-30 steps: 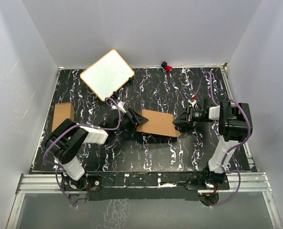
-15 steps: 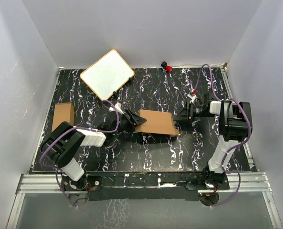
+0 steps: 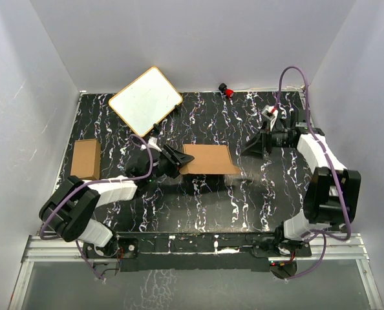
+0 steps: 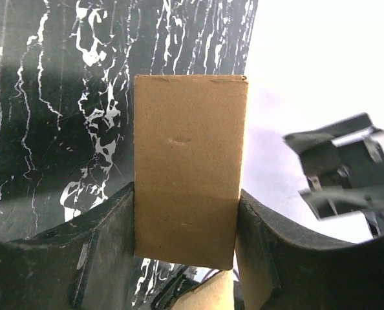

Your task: Fold the paper box

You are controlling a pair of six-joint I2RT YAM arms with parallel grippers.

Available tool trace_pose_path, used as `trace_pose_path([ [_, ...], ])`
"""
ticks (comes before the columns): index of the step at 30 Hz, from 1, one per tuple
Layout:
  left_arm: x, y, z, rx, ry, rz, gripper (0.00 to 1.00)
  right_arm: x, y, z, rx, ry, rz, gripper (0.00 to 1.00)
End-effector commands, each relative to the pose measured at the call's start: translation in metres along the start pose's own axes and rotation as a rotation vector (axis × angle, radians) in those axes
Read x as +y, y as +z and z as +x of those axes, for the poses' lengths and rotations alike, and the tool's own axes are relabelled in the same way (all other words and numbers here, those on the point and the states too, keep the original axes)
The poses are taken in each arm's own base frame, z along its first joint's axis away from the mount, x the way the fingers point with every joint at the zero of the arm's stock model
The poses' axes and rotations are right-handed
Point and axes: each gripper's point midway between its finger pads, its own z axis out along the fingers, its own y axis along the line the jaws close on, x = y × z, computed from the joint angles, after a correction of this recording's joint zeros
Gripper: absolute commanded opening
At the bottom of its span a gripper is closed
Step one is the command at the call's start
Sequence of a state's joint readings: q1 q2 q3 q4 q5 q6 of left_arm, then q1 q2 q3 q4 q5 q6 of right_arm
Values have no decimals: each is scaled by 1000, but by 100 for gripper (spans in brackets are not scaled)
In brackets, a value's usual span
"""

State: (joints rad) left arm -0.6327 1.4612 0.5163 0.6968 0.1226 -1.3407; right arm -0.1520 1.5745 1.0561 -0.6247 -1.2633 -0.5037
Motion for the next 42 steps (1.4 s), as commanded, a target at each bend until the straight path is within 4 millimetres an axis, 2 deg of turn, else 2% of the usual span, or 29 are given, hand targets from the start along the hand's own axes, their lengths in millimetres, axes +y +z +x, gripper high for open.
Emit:
trace_pose_path([
  [1,-19,-6,-13,-23,-94,-34,34,43,-14,-45,-92,-501,-80,81],
  [3,-17,-8,-17,-43,-127,-87,34,55,-16,-52,-117,-653,-86,99],
  [4,-15,-8,-19,-50,-135,-115,34,59,-16,-53,-128,-721,-87,99],
  [6,-22,-14,-25,-69,-160,-131,34,66,-12,-54,-134,-834,-81,99],
  [7,-25,-18,-30,-80,-205,-161,34,72,2,-52,-87,-942,-54,99],
  [10,-26,-22,-32,-80,-268,-188,35,80,24,-47,-8,-1026,-54,99],
  [14,-27,-25,-33,-65,-328,-190,34,81,52,-47,87,-1135,7,100],
  [22,-33,-26,-34,-43,-385,-191,35,83,95,-49,145,-1275,109,100],
  [32,-38,-24,-33,-27,-428,-179,36,81,118,-18,195,-1357,71,100],
  [42,-39,-21,-33,-27,-473,-173,36,75,136,-6,241,-1430,130,92],
])
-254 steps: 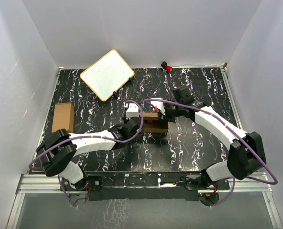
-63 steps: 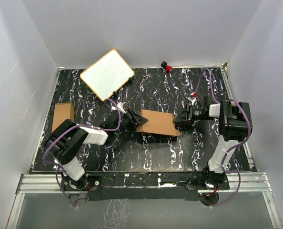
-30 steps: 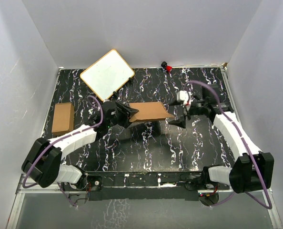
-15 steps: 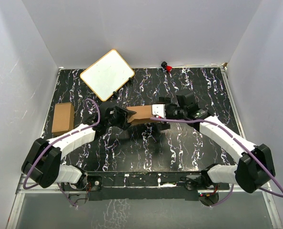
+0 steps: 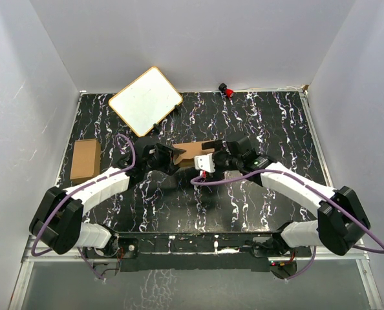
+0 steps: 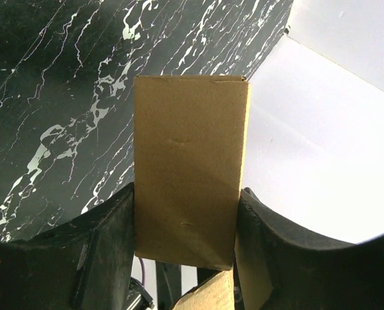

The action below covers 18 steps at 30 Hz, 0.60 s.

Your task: Fold the paper box

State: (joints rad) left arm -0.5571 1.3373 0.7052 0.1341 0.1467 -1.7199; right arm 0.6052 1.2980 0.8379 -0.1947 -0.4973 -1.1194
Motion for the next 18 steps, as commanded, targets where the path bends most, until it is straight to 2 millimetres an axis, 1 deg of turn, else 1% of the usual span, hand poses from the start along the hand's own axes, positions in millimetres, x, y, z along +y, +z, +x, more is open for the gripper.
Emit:
trace_pose_path([
  [1,-27,-6,5,24,-28,70,37,-19,6,-3,27,-93,96,91],
  [5,-27,-6,5,29,-40,72,37,-18,13,0,68,-122,129,87],
  [8,-26,-6,4,28,-50,77,37,-22,16,1,87,-133,163,83],
  [13,-25,-7,4,26,-58,79,37,-26,16,3,108,-141,199,71],
  [18,-25,-8,3,27,-70,89,39,-22,18,5,110,-141,202,62],
])
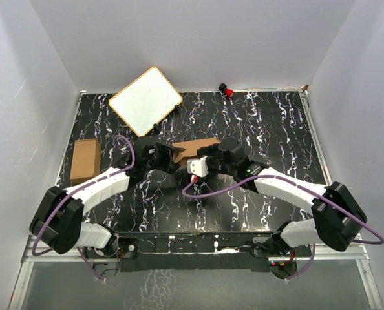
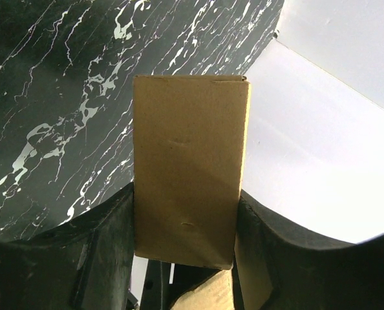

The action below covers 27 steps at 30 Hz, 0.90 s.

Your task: Fold the paper box

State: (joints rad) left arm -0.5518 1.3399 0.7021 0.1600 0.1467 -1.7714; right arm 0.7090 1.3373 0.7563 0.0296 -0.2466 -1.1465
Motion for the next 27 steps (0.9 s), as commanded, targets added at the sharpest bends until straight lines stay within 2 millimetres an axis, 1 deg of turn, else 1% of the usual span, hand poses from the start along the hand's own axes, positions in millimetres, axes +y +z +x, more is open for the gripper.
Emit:
trace_pose_path([
  [1,-18,-8,6,31,-21,70,39,-12,1,-2,-2,-20,66,61],
  [6,-19,-9,6,31,-19,75,44,-14,0,-6,-15,10,70,54],
  [8,-19,-10,6,28,-20,75,49,-14,-1,-7,-20,22,64,53],
  [10,-19,-11,6,28,-22,77,53,-13,-1,-9,-26,31,59,49],
  [17,-19,-13,4,17,-15,85,64,-10,-2,-14,-47,68,43,45],
  [20,-18,-15,3,12,-10,89,72,-12,-3,-16,-54,86,42,43],
  [25,-19,-20,2,2,9,105,82,-16,-6,-19,-84,144,30,41],
  [27,-20,-24,1,-13,29,106,95,-16,-7,-21,-95,162,21,41],
])
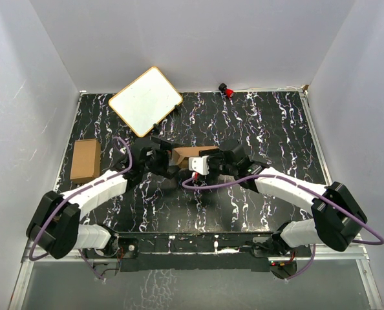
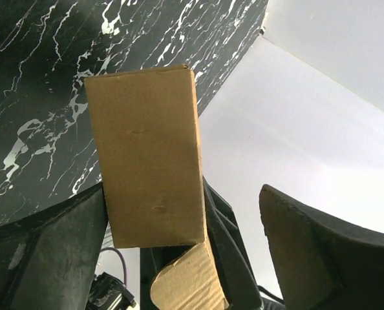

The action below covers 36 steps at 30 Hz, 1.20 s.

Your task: Fold the paper box

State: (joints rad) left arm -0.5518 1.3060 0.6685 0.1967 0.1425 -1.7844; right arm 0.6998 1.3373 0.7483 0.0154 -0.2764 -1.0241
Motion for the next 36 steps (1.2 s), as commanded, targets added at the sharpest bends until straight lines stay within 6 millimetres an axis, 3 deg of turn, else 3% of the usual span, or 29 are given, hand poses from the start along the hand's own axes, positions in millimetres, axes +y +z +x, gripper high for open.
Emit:
trace_pose_path([
  [1,-19,-19,-1,-24,46,71,97,-26,-8,-26,-92,35,41,40],
  [8,-16,-36,-7,-61,67,92,97,-37,-17,-26,-128,127,40,39],
  [12,-23,-56,-13,-119,153,124,97,-53,-29,-25,-166,230,52,39],
  [17,-46,-92,-16,-202,415,224,97,-76,-49,-25,-250,418,59,39],
  [22,-58,-115,3,-171,717,453,97,-93,-68,-22,-327,734,14,39],
  [25,-44,-113,11,-129,833,503,97,-91,-74,-19,-375,985,-93,39],
  [29,-23,-103,12,-82,904,457,97,-72,-70,-5,-389,1365,-282,40],
  [36,-2,-90,13,-28,901,405,97,-46,-51,17,-399,1749,-349,41],
])
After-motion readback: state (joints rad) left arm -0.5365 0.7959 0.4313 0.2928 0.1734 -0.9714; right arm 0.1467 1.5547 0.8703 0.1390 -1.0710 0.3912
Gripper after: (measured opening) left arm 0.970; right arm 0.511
